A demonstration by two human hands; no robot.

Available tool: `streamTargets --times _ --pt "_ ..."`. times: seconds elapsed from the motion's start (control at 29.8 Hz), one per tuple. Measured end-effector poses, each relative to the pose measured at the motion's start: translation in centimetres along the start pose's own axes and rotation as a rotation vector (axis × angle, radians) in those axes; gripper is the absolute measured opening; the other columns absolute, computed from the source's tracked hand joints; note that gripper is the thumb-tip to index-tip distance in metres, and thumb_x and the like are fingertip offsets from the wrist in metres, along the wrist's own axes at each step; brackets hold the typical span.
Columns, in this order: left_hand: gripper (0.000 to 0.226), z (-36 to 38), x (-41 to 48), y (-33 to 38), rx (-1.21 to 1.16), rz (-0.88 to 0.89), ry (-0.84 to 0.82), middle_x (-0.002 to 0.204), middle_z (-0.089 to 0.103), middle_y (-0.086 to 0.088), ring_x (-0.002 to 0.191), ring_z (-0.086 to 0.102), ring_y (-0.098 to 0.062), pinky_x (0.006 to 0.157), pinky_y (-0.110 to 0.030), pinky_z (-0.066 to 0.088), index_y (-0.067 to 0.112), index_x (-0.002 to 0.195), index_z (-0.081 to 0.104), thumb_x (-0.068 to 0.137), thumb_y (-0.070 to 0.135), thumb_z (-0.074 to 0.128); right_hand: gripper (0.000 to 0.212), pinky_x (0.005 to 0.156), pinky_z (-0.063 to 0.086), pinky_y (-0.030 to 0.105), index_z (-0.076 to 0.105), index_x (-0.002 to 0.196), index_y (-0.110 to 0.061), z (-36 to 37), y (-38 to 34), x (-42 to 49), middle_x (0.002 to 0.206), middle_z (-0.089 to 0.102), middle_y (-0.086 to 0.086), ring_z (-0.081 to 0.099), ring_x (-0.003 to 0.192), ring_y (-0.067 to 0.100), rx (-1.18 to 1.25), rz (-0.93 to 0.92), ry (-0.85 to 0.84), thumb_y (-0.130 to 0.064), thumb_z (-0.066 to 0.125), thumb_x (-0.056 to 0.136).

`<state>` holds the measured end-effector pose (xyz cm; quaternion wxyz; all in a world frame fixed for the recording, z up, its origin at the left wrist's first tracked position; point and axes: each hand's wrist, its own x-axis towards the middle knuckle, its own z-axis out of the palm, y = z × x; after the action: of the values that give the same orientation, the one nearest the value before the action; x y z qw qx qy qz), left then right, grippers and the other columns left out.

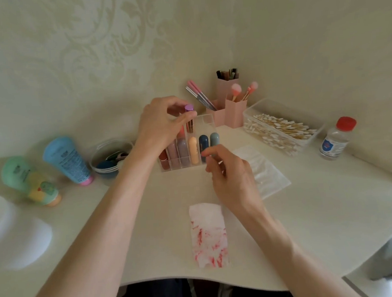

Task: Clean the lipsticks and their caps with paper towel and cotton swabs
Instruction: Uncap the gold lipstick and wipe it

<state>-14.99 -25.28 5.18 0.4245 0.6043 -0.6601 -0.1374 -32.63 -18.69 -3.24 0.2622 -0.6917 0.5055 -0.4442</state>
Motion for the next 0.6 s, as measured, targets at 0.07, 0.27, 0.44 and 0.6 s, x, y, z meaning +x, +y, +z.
streamTargets --times 0.07,0.27,0.44,0.6 --pt "0.013 -0.7 -0.7 1.0 -0.009 0.028 0.08 0.097 0.074 0.019 0.092 0.067 0.004 0.078 -0.012 0.043 0.03 0.101 0.076 0.09 0.037 0.077 0.016 0.069 0.054 0.032 0.067 0.119 -0.025 0.0 -0.2 0.1 0.09 0.07 -0.015 0.063 0.076 0.006 0.048 0.016 0.048 -0.022 0.063 0.104" --pt "0.013 -2.9 -6.8 2.3 -0.301 0.089 0.147 0.094 0.077 0.018 0.093 0.073 -0.003 0.086 -0.025 0.055 0.034 0.099 0.071 0.093 0.024 0.078 0.047 0.074 0.053 0.028 0.063 0.134 -0.027 0.1 -0.9 0.3 0.11 0.07 -0.016 0.067 0.094 0.012 0.208 -0.063 0.039 -0.04 0.079 0.092" --pt "0.021 -2.0 -10.5 1.1 -0.549 -0.056 0.135 0.096 0.08 0.007 0.092 0.076 -0.011 0.085 -0.02 0.055 0.024 0.103 0.074 0.083 0.029 0.079 0.033 0.072 0.042 0.018 0.073 0.122 -0.027 0.4 -1.4 -0.5 0.098 0.07 -0.018 0.063 0.087 0.011 0.144 -0.194 -0.054 -0.041 0.077 0.092" --pt "0.015 -1.5 -12.2 0.3 -0.621 -0.119 0.281 0.093 0.08 0.007 0.088 0.075 -0.008 0.082 -0.017 0.053 0.022 0.1 0.075 0.085 0.02 0.08 0.019 0.071 0.038 0.012 0.076 0.11 -0.023 0.7 -1.2 -0.5 0.087 0.065 -0.018 0.059 0.081 0.004 0.058 -0.245 -0.057 -0.03 0.079 0.093"
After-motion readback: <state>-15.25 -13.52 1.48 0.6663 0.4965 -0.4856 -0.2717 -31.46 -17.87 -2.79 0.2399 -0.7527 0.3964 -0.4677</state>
